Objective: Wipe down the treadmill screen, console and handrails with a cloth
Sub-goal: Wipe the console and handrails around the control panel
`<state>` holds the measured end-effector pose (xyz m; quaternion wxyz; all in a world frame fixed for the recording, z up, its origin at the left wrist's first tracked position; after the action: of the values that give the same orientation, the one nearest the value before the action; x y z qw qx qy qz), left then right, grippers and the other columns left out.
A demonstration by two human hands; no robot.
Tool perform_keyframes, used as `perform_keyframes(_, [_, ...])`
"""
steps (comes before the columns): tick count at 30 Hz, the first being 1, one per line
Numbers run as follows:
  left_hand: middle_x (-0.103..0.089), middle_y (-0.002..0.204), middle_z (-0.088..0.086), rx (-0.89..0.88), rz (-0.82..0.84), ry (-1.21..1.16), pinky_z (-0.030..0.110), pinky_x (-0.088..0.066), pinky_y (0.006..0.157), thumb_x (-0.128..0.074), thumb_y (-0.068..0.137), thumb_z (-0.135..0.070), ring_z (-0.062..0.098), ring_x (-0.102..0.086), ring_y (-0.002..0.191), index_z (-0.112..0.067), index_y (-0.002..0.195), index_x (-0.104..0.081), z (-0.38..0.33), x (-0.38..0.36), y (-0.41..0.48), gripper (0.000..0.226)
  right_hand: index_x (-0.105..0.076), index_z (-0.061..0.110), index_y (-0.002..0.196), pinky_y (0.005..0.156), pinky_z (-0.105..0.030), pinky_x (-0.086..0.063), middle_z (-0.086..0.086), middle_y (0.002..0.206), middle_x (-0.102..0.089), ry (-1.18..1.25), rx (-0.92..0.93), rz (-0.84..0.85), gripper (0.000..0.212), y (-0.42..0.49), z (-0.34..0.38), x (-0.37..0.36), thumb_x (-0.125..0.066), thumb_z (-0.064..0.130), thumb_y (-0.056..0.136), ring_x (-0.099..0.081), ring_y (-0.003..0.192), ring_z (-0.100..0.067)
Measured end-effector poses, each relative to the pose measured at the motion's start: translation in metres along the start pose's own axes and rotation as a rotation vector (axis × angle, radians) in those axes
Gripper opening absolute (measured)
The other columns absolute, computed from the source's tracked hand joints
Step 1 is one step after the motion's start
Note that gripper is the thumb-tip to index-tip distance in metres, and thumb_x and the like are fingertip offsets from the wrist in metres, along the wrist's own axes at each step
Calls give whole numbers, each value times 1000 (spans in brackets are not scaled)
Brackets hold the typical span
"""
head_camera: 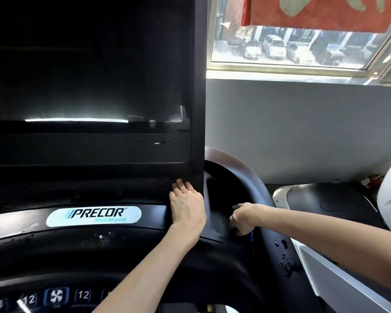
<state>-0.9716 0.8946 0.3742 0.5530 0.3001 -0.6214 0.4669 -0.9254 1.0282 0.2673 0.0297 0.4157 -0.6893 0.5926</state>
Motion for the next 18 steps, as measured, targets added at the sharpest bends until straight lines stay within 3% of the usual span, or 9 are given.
perform_keyframes(2, [-11, 153, 30, 0, 4, 6, 40, -25, 112, -49, 93, -22, 39, -20, 142, 6, 147, -9, -1, -1, 0, 72, -55, 12, 126, 118, -35, -4, -6, 135, -53, 11, -12, -198, 39, 2, -14, 12, -42, 34, 96, -36, 135, -18])
perform_keyframes(5, [-11, 153, 30, 7, 1, 22, 41, -25, 112, -48, 93, -20, 40, -20, 141, 7, 147, -9, -1, -2, 0, 72, -58, 12, 124, 116, -34, 3, -7, 132, -56, 27, -41, -330, 37, 4, -17, 18, -45, 29, 94, -36, 135, -19])
perform_keyframes(9, [-11, 153, 30, 7, -8, 24, 39, -27, 111, -48, 93, -20, 39, -20, 142, 7, 147, -9, 0, -1, -2, 72, -56, 14, 124, 118, -35, -9, -1, 129, -57, -16, -15, -149, 39, -1, 3, 2, -52, 20, 86, -44, 128, -16])
perform_keyframes(11, [-10, 153, 29, 3, -5, 20, 38, -27, 111, -49, 92, -20, 38, -19, 142, 6, 147, -8, 0, -1, -3, 73, -58, 16, 123, 116, -35, -19, -1, 125, -60, 147, 2, -119, 40, -7, 1, 3, -59, 23, 83, -49, 124, -17])
perform_keyframes(13, [-8, 154, 28, 1, 1, 14, 38, -27, 111, -51, 91, -22, 37, -17, 143, 4, 148, -6, 1, -2, -3, 76, -62, 19, 116, 105, -37, -38, -5, 112, -66, 340, -41, -160, 38, -16, -10, 10, -64, 31, 80, -57, 111, -24])
perform_keyframes(15, [-7, 155, 27, 3, 5, 9, 38, -25, 112, -53, 90, -25, 36, -15, 144, 4, 148, -6, 1, -2, -5, 80, -61, 18, 113, 92, -35, -45, -9, 107, -67, 515, -140, -347, 34, -38, -24, 25, -61, 32, 82, -58, 104, -29])
perform_keyframes(18, [-8, 155, 27, 24, -7, -25, 39, -25, 113, -52, 89, -26, 36, -15, 144, 4, 148, -7, -1, 1, -6, 80, -60, 15, 111, 88, -35, -38, -6, 100, -65, 629, -440, -1009, 30, -102, -50, 41, -65, 27, 84, -56, 95, -30])
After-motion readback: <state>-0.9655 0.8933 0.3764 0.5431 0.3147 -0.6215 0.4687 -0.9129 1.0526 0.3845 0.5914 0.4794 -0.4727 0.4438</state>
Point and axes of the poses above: each hand's wrist, its own y-axis towards the middle knuckle, its own x-axis out of the back of the hand, z = x × y, the point moved 8 cm from there along y, towards the middle knuckle
